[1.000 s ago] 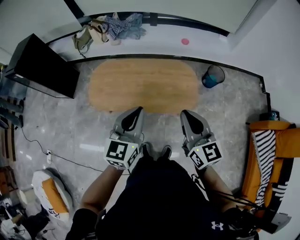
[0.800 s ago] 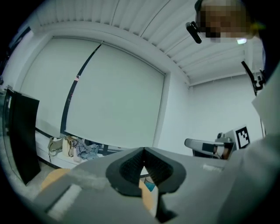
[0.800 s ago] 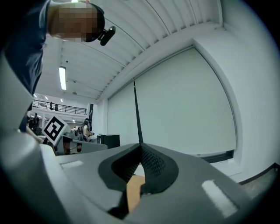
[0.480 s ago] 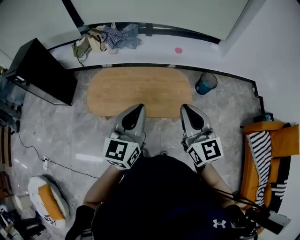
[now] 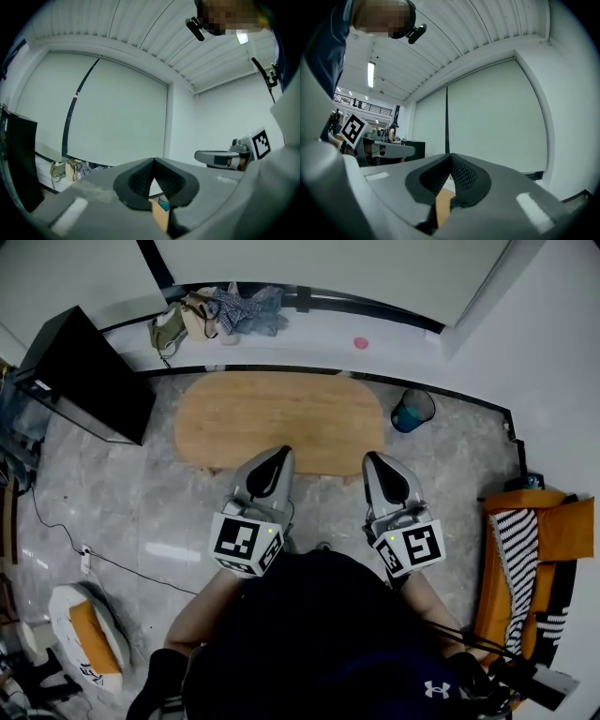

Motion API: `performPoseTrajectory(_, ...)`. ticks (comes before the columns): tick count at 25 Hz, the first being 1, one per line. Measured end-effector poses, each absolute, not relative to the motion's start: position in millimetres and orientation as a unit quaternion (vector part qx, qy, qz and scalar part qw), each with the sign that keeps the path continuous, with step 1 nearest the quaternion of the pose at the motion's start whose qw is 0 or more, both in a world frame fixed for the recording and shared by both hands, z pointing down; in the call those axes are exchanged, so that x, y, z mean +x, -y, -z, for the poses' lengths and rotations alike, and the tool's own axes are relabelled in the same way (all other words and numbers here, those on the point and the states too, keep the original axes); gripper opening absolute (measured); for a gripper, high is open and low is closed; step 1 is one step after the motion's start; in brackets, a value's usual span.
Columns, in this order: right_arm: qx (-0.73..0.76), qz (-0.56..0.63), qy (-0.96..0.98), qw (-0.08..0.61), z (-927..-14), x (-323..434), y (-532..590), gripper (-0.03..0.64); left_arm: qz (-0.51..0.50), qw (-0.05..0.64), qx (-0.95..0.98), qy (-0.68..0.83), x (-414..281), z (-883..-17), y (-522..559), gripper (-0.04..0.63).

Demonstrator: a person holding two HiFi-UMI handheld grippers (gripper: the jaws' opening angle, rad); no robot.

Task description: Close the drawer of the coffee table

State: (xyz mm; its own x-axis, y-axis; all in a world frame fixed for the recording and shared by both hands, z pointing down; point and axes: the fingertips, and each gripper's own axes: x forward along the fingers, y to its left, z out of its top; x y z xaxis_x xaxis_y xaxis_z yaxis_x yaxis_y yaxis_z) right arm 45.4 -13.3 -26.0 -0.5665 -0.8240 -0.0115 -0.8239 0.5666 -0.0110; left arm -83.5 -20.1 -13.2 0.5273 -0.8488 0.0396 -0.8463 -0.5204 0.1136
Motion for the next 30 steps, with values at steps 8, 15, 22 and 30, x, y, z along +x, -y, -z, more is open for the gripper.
performPoseTrajectory(8,-0.465,0.011,-0.885,0.004,19.0,42.2,12.6,0.002,0.001,0.063,0.87,0.489,-88.2,9.1,20.8,0.002)
performPoseTrajectory(15,-0.469,0.017,-0.883,0.003,13.5,44.4,15.4,0.0,-0.007,0.061,0.871,0.488,-85.9,5.7,24.0,0.002)
performPoseTrajectory(22,-0.47,0.022,-0.882,0.004,10.7,45.7,16.1,0.0,-0.017,0.059,0.871,0.487,-83.6,1.2,24.0,0.002)
performPoseTrajectory(30,-0.472,0.031,-0.881,0.006,7.1,46.2,19.4,0.0,-0.025,0.061,0.871,0.487,-83.6,-3.2,26.5,0.002)
